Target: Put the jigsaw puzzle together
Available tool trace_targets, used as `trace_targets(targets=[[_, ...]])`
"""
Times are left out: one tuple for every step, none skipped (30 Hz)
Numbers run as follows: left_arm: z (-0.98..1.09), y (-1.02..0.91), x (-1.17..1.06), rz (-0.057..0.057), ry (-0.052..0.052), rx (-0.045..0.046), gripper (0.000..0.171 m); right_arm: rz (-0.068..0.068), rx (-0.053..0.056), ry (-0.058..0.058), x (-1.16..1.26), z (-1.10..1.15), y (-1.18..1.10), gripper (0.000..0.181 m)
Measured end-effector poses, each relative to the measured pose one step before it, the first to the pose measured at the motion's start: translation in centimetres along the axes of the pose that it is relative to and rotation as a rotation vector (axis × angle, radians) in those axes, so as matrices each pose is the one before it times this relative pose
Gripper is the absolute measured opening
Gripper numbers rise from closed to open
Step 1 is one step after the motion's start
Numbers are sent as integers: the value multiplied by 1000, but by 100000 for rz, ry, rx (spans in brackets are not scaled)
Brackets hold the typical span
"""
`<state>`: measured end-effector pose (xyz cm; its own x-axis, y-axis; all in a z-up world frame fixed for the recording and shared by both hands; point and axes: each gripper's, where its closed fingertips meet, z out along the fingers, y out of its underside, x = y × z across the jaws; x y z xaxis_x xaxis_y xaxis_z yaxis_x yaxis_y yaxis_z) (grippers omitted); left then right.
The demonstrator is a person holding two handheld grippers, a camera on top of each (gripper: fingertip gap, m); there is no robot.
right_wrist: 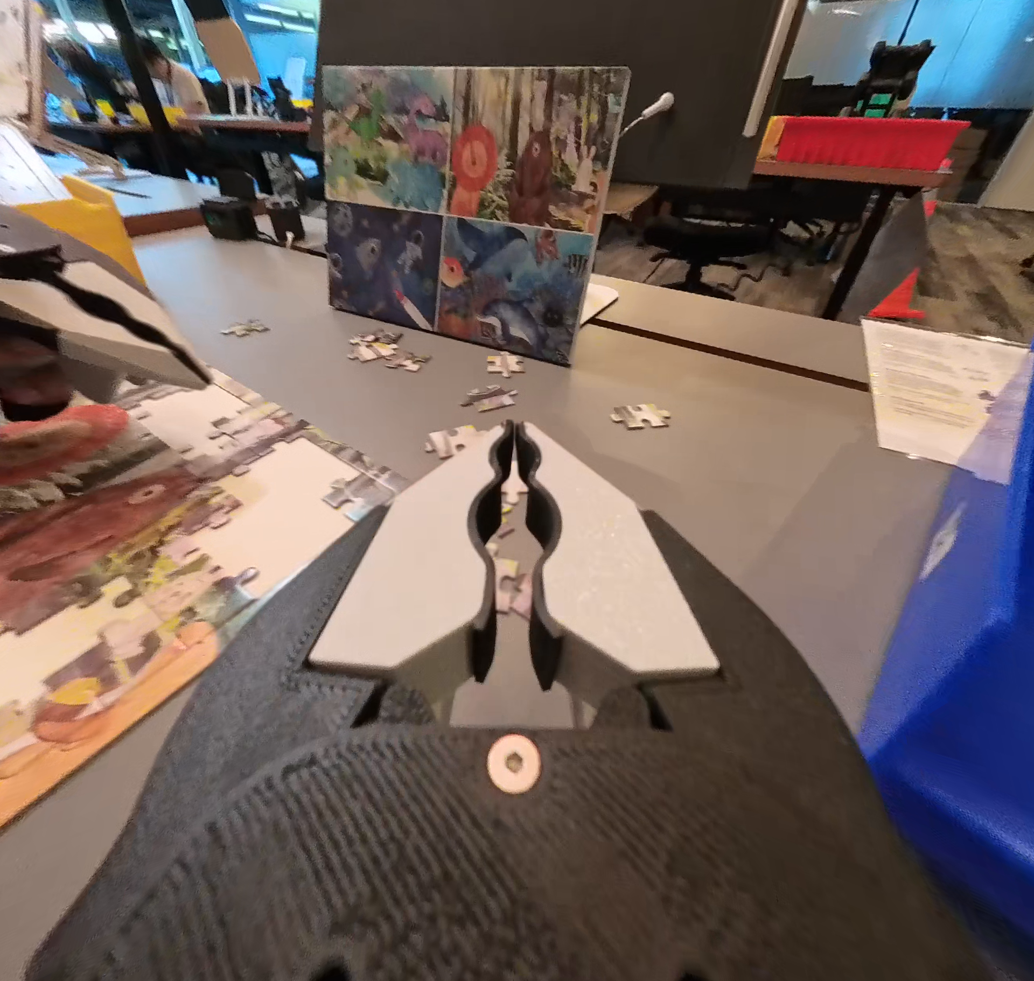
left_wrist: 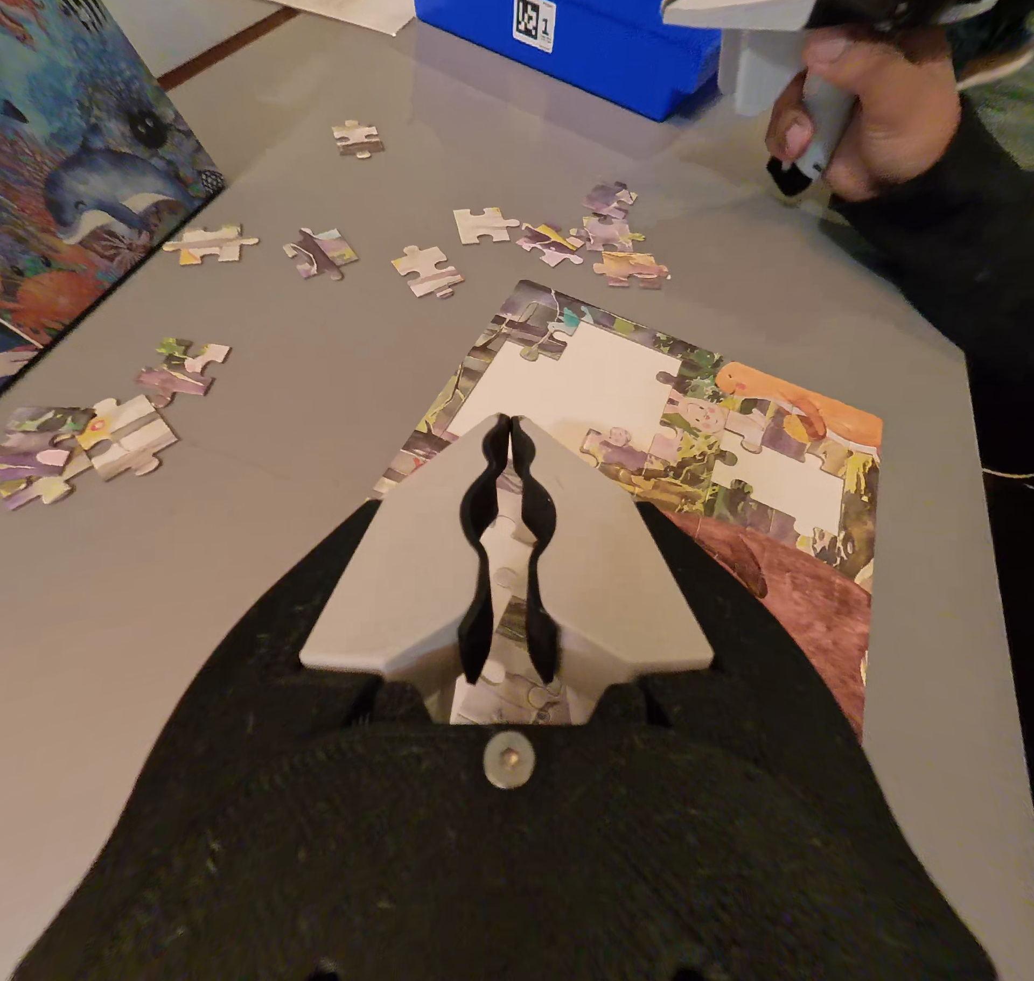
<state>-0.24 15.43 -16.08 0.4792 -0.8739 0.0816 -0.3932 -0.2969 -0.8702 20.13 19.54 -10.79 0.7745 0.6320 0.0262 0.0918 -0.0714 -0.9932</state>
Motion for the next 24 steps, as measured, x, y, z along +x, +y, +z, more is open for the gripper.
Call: trace_targets(targets=[[-55, -138, -7, -28, -3, 974, 0, 1460, 1023, -874, -495, -157, 45, 0], [-60, -129, -1, -91, 2, 901, 0, 705, 619, -606, -445, -127, 68, 0], [-61, -126, 30, -31, 99, 892, 0, -64, 339, -649, -448, -132, 77, 4], [-66, -146, 40, 91, 119, 893, 0, -702, -158, -337, -429, -201, 119, 7], [-55, -137, 48, 201, 67, 762, 0, -1184, -506, 990, -270, -281, 158, 7], [-43, -120, 77, 382, 103, 572, 0, -1321, 106, 1939, -147, -324, 4, 7], [-53, -104, 83, 520, 15, 378, 0, -1331, 1499, 1397, -194, -363, -275, 7], [-29, -87, 24, 672, -347, 412, 0, -1401, 2811, 728, -209, -370, -452, 6], [-36, -56, -52, 677, -704, 430, 0, -1342, 2614, 604, -57, -324, -397, 5], [-25, -27, -45, 514, -539, 293, 0, -653, 1056, 846, 175, -289, -127, 6], [-28, -23, -21, 264, -168, 244, 0, 275, -29, 1209, 376, -304, 119, 5], [-16, -42, -8, -2, 10, 354, 0, 984, 317, 2303, 623, -326, 205, 6], [-21, -27, 6, -256, 180, 329, 0, 2146, -154, 3242, 820, -324, 187, 8], [-7, -32, 27, -411, 350, 296, 0, 1971, -138, 1977, 593, -249, 8, 9], [-13, -33, 37, -416, 447, 331, 0, 985, 994, 1651, 407, -167, -168, 9], [-4, -40, 33, -390, 401, 350, 0, 225, 957, 1802, 327, -95, -131, 9], [-3, -26, 22, -381, 329, 313, 0, -143, -52, 1253, 199, -1, -2, 9], [14, -1, 10, -386, 340, 207, 0, -115, -465, 429, 77, 65, 86, 10], [21, 18, 7, -494, 462, 75, 0, 241, -531, -112, 17, 94, 106, 10], [15, 33, 33, -604, 633, 58, 0, 611, -500, -339, 13, 90, 102, 11], [13, 0, 33, -622, 611, 160, 0, 856, -410, -462, 0, 72, 98, 11], [-13, -12, -1, -562, 429, 262, 0, 985, -319, -562, -23, 56, 104, 12], [-13, -5, -56, -532, 156, 276, 0, 817, -151, -497, -30, 38, 60, 12], [-32, 8, -93, -571, -19, 308, 0, 398, -155, -169, -4, 31, 30, 12]])
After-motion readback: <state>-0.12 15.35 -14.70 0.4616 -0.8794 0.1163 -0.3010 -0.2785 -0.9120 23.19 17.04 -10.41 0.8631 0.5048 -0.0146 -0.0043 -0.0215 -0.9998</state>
